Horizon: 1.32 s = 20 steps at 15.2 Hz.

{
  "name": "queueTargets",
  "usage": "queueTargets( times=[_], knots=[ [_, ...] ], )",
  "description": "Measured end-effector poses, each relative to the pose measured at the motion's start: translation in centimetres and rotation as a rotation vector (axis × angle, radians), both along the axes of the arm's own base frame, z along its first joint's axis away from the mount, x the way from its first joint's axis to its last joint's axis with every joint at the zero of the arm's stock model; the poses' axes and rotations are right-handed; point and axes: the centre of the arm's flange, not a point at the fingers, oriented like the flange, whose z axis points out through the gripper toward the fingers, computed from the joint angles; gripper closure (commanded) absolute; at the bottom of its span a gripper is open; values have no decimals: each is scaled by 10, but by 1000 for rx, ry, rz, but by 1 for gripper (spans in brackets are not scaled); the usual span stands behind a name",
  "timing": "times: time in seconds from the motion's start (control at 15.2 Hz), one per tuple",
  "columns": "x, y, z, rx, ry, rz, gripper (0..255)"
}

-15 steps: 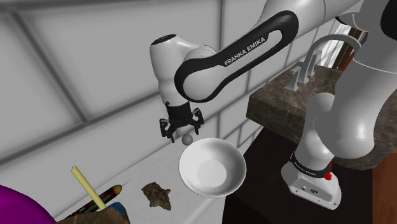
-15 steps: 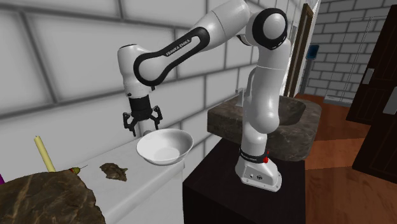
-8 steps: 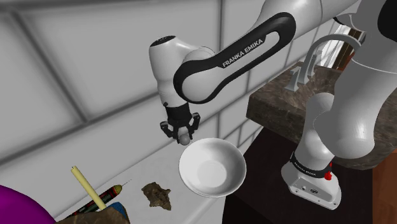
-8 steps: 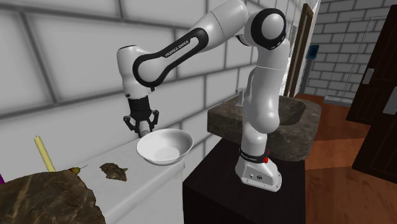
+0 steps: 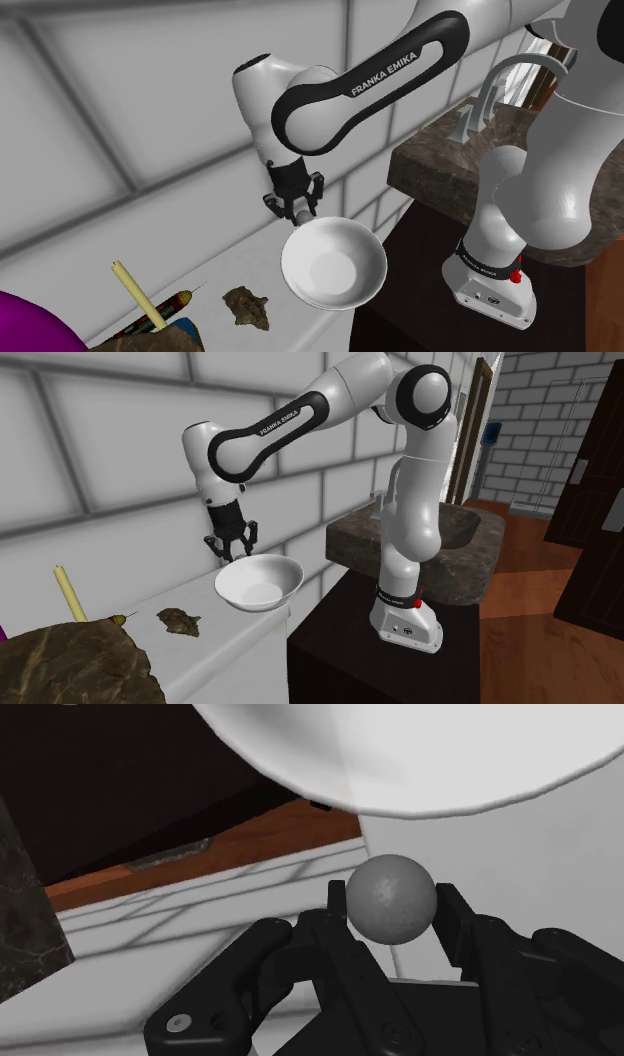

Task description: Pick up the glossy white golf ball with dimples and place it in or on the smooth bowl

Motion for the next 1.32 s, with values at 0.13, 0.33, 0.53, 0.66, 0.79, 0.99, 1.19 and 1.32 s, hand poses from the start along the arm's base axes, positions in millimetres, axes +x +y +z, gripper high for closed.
queueTargets(
  times=[0.13,0.33,0.53,0.66,0.79,0.99,1.19,1.32],
  knots=[
    [-10,-9,5,-20,76,122,255],
    [-18,-18,17,-43,189,262,255],
    [-19,-17,29,-6,145,288,255],
    [-19,-15,37,-13,151,290,255],
    [-15,-4,52,15,125,268,255],
    [-17,-4,69,13,115,292,255],
    [-17,-9,81,-10,170,287,255],
    [-18,-11,98,-8,151,288,255]
  ],
)
